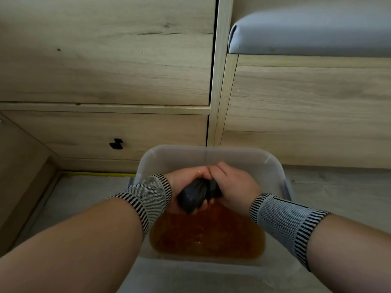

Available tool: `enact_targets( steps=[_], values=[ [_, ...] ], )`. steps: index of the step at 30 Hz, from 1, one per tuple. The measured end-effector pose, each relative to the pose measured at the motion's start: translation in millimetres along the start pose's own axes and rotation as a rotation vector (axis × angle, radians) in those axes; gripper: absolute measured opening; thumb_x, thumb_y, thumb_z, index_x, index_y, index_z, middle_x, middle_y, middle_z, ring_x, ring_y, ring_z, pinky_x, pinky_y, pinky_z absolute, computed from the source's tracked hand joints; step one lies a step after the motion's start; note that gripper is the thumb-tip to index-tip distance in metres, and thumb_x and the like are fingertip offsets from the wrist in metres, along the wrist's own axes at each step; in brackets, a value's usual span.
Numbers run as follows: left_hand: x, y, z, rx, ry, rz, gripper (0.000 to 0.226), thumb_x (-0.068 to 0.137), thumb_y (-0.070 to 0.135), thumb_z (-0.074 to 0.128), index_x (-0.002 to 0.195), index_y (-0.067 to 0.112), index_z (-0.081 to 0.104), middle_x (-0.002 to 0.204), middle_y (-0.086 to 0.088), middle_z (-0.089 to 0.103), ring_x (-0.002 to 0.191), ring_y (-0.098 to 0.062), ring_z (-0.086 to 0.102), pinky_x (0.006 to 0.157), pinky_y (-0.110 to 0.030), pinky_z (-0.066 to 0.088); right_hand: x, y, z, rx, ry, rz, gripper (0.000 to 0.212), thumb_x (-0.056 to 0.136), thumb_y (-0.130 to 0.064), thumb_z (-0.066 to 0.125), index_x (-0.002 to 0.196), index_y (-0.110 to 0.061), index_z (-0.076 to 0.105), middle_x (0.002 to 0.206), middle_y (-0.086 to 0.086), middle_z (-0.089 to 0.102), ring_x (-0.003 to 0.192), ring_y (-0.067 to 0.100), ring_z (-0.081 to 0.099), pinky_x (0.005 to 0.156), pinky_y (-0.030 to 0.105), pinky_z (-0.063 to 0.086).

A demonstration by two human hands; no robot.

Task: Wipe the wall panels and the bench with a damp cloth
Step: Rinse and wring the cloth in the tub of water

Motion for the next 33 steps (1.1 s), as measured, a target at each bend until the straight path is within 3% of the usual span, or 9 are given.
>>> enact_targets(
  steps=[3,6,10,16,19,22,26,30,33],
  values=[
    [-1,12,-3,0.292,0.099,0.068,0.018,0.092,0.025,0.057,0.091,0.007,0.061,0.069,-0.005,0.063,0.059,-0.016,0.059,0.053,-0.021,0.047,1,1,4,-0.124,-0.127,0.068,0.043,0.09,-0.032,0.059,0.128,-0.022,0.041,0.119,0.003,0.052,0.097,0.029,0.062,0.073,0.037,0.048],
    [7,34,2,1.0,0.248,0.13,0.015,0.09,0.029,0.066,0.084,0.016,0.061,0.08,-0.002,0.062,0.074,-0.019,0.058,0.073,-0.03,0.049,0,7,12,-0.175,-0.237,0.135,0.039,0.091,-0.033,0.058,0.124,-0.018,0.042,0.114,0.006,0.058,0.098,0.031,0.063,0.075,0.039,0.048],
    [30,43,15,1.622,0.458,0.183,0.032,0.096,0.027,0.057,0.124,0.011,0.059,0.114,-0.01,0.064,0.101,-0.027,0.062,0.086,-0.037,0.052,0,22,39,-0.168,-0.389,0.303,0.024,0.093,-0.021,0.055,0.116,-0.016,0.058,0.107,0.006,0.067,0.095,0.028,0.065,0.073,0.036,0.047],
    [15,55,19,1.558,0.666,0.496,0.028,0.095,0.026,0.056,0.118,0.013,0.047,0.114,-0.01,0.06,0.102,-0.031,0.062,0.085,-0.042,0.053,-4,40,55,0.084,-0.645,0.356,0.023,0.088,-0.015,0.067,0.111,-0.009,0.066,0.11,0.009,0.067,0.094,0.025,0.062,0.081,0.033,0.05],
    [16,50,11,1.464,0.671,0.5,0.028,0.096,0.032,0.056,0.12,0.017,0.052,0.115,-0.007,0.062,0.103,-0.027,0.062,0.09,-0.041,0.052,-9,52,53,0.272,-0.507,0.467,0.037,0.081,-0.014,0.073,0.116,-0.013,0.061,0.114,0.008,0.066,0.099,0.022,0.061,0.087,0.032,0.05],
    [12,49,-29,0.99,0.694,0.436,0.023,0.096,0.032,0.061,0.108,0.013,0.063,0.097,-0.006,0.067,0.088,-0.021,0.065,0.082,-0.032,0.053,-9,60,27,0.309,-0.131,0.462,0.069,0.083,-0.019,0.07,0.142,-0.023,0.035,0.141,0.004,0.043,0.125,0.022,0.049,0.103,0.032,0.043],
    [21,17,-25,0.139,0.264,0.236,0.022,0.095,0.029,0.064,0.103,0.008,0.062,0.068,-0.004,0.062,0.053,-0.011,0.059,0.048,-0.022,0.047,-11,27,18,0.096,-0.064,0.151,0.092,0.084,-0.018,0.068,0.155,-0.026,0.01,0.161,0.002,-0.002,0.146,0.024,0.014,0.12,0.035,0.02],
    [14,4,15,-0.102,-0.083,0.026,0.033,0.081,0.037,0.065,0.098,0.009,0.061,0.07,-0.002,0.061,0.052,-0.009,0.057,0.042,-0.017,0.044,-1,15,-12,0.004,0.197,-0.017,0.097,0.051,-0.004,0.088,0.137,-0.012,0.044,0.123,0.014,0.058,0.105,0.033,0.062,0.087,0.039,0.054],
    [4,4,26,-0.019,-0.182,-0.026,0.029,0.078,0.035,0.061,0.093,0.01,0.061,0.069,0.001,0.059,0.049,-0.006,0.056,0.041,-0.014,0.043,3,14,-29,-0.124,0.25,-0.071,0.079,0.031,-0.023,0.093,0.103,-0.016,0.063,0.081,0.003,0.062,0.068,0.025,0.065,0.049,0.028,0.051]
  ],
)
Point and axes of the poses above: each hand's wrist, its own x-axis towards the middle knuckle, its own z-axis out of the palm, y = z × x, the point moved 10 cm from there along x, towards the middle knuckle
